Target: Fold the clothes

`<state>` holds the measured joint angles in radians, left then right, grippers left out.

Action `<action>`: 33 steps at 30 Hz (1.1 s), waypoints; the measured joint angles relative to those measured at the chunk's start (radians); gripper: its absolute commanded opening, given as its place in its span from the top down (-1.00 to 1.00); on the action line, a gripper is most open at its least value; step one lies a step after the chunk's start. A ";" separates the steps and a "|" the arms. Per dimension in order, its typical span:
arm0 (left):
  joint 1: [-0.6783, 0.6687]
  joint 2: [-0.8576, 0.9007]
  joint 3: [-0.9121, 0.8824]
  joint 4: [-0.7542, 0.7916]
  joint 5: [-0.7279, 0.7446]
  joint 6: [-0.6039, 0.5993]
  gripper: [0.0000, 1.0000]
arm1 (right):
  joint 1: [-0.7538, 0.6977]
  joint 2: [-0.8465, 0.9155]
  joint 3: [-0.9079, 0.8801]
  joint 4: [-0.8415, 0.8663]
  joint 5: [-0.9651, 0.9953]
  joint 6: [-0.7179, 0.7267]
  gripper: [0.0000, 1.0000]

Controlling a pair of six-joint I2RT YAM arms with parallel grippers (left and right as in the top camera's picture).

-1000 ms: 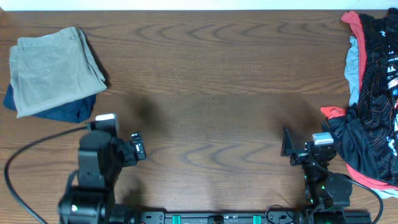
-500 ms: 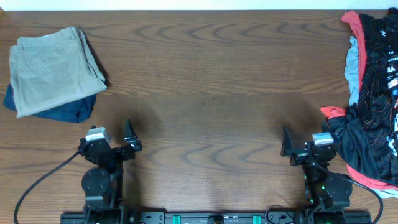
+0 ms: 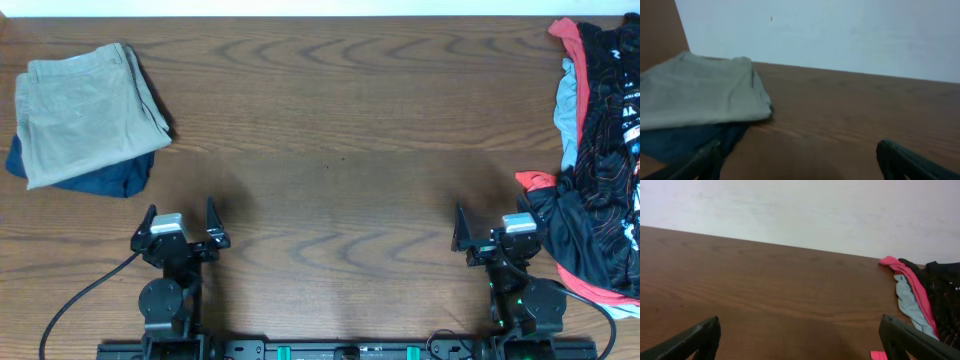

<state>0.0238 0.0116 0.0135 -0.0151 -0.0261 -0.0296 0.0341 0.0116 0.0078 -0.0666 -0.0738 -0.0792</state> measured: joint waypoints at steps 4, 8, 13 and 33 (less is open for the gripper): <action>0.000 -0.001 0.005 -0.010 0.016 -0.026 -0.96 | 0.000 0.000 0.000 0.000 0.000 0.000 -0.99; 0.000 -0.001 0.006 -0.011 0.023 -0.034 -0.95 | 0.000 0.000 0.000 0.000 0.000 0.000 -0.99; 0.000 -0.001 0.006 -0.011 0.023 -0.043 -0.95 | 0.000 0.000 0.000 0.000 0.000 0.000 -0.99; 0.000 -0.001 0.006 -0.012 0.023 -0.045 -0.96 | 0.000 0.000 0.000 0.000 0.000 0.000 -0.98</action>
<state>0.0238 0.0105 0.0196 -0.0269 -0.0029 -0.0750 0.0341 0.0116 0.0078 -0.0666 -0.0734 -0.0795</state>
